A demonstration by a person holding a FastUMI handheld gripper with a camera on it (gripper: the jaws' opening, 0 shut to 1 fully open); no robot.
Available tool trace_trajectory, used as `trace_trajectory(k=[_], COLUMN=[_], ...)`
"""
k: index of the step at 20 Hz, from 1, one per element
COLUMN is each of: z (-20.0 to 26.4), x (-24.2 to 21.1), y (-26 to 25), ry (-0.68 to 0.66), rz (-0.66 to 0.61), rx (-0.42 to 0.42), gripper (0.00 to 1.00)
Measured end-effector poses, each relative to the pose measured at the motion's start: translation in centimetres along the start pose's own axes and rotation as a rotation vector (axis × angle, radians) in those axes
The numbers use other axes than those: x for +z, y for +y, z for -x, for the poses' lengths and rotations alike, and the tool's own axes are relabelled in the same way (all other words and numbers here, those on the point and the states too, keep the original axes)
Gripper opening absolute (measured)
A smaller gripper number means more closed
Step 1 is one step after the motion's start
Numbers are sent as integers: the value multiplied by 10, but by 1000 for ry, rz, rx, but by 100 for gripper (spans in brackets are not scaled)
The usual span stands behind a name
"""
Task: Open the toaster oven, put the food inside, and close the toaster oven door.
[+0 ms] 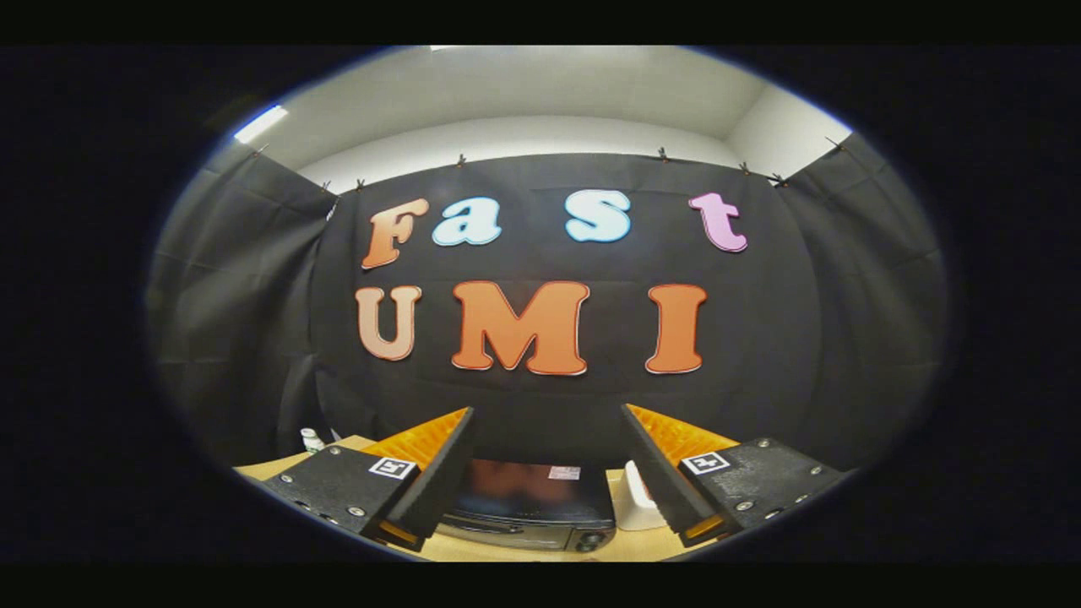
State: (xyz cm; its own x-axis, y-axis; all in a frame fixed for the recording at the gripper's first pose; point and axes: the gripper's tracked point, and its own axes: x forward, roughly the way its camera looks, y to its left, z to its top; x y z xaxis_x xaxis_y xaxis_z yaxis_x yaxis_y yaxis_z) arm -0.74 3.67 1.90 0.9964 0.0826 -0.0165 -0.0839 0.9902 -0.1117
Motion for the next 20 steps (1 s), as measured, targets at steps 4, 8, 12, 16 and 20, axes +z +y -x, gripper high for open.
trace_trajectory(k=[4, 8, 12, 16, 20], z=[-3, -8, -12, -16, -22], x=[-17, -55, -108, -173, -220], y=[-2, 1, 10, 33, 56], ry=[35, 102, 182, 304, 417], rz=[-17, -39, -40, -27, -44], rx=[7, 16, 25, 71, 102], gripper=[99, 98, 99, 99, 99])
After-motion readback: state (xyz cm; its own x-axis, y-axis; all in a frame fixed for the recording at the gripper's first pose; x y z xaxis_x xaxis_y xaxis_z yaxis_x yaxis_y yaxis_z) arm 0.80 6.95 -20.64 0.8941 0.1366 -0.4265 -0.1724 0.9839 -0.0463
